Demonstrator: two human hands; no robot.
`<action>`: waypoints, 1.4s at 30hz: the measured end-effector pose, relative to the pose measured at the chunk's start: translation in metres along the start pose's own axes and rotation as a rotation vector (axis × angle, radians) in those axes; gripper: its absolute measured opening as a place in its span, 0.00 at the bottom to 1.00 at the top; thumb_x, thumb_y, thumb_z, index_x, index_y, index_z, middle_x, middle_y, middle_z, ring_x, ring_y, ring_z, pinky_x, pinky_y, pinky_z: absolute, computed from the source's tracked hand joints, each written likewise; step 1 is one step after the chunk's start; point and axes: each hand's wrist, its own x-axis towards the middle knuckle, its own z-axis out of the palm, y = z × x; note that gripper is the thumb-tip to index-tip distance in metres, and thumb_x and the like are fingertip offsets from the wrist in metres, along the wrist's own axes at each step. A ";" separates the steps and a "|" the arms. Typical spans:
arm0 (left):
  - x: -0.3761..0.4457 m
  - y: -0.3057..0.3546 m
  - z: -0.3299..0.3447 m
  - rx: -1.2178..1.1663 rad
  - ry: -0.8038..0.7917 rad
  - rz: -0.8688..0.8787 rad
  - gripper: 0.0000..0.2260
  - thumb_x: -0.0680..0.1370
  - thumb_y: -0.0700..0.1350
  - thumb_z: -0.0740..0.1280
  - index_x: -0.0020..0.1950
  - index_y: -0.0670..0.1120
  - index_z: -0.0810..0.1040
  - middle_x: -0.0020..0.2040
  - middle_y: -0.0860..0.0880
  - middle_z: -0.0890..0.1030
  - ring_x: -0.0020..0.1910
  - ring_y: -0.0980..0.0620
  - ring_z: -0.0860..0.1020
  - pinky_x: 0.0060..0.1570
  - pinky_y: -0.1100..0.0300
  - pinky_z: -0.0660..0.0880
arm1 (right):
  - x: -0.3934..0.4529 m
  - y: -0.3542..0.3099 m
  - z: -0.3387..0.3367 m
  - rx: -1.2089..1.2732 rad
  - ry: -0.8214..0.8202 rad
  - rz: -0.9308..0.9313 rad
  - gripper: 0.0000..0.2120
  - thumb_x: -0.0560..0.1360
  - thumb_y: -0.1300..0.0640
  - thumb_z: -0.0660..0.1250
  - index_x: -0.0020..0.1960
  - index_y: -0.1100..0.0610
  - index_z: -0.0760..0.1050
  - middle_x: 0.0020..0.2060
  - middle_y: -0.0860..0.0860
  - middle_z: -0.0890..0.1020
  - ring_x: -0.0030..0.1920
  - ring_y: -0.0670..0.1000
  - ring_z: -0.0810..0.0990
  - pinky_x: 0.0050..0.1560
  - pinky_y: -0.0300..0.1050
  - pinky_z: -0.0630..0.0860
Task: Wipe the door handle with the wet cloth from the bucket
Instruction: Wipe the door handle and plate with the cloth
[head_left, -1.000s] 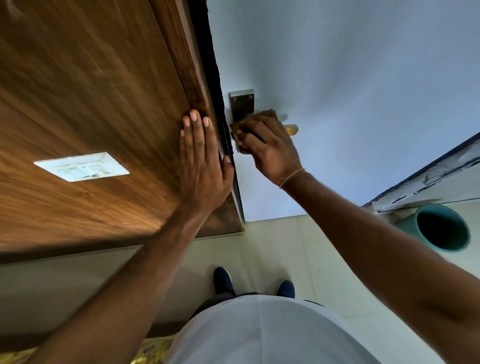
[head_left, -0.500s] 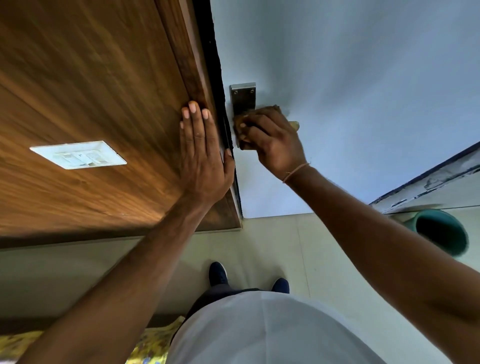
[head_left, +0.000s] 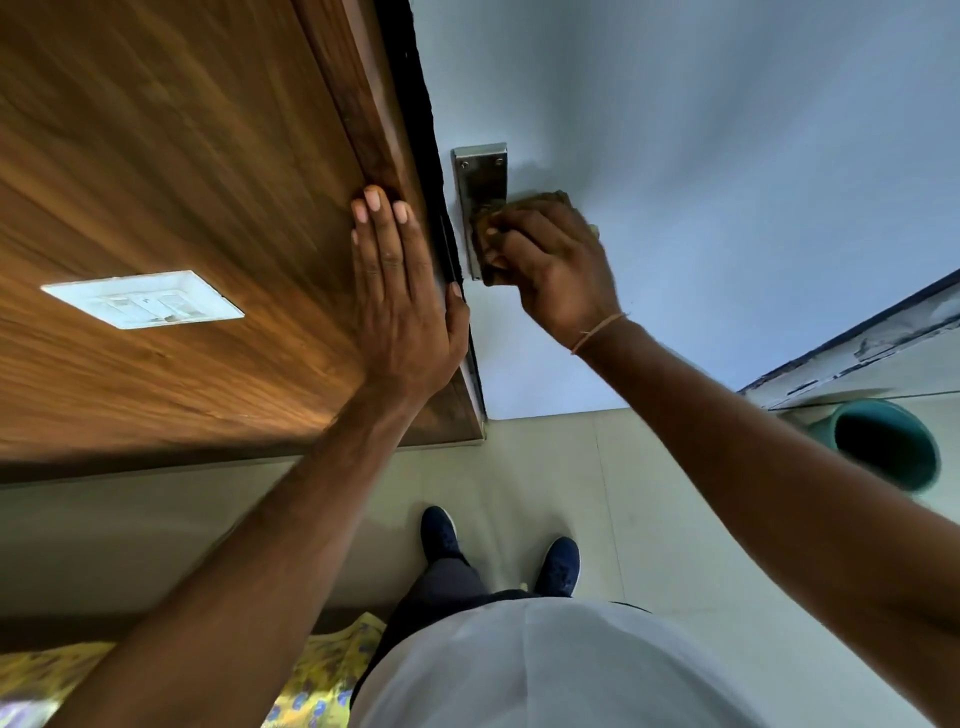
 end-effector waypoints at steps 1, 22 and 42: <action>0.000 0.001 0.000 -0.004 0.004 -0.002 0.36 0.84 0.48 0.66 0.83 0.29 0.56 0.83 0.25 0.59 0.84 0.26 0.59 0.85 0.36 0.58 | -0.006 0.010 -0.007 -0.021 -0.002 0.008 0.04 0.81 0.60 0.73 0.53 0.60 0.85 0.55 0.57 0.86 0.56 0.63 0.84 0.57 0.55 0.79; -0.004 0.009 -0.003 -0.030 0.001 -0.050 0.37 0.82 0.46 0.68 0.84 0.30 0.55 0.85 0.28 0.58 0.86 0.29 0.57 0.85 0.37 0.59 | -0.017 0.019 -0.006 -0.156 -0.054 0.113 0.16 0.79 0.62 0.72 0.67 0.58 0.82 0.57 0.56 0.85 0.58 0.61 0.82 0.61 0.54 0.75; 0.000 0.017 0.001 -0.060 0.031 -0.088 0.39 0.82 0.47 0.69 0.84 0.29 0.54 0.84 0.26 0.58 0.85 0.27 0.57 0.84 0.35 0.60 | -0.004 -0.012 0.016 -0.157 -0.066 0.081 0.16 0.83 0.60 0.64 0.69 0.59 0.79 0.61 0.57 0.84 0.61 0.61 0.81 0.66 0.57 0.73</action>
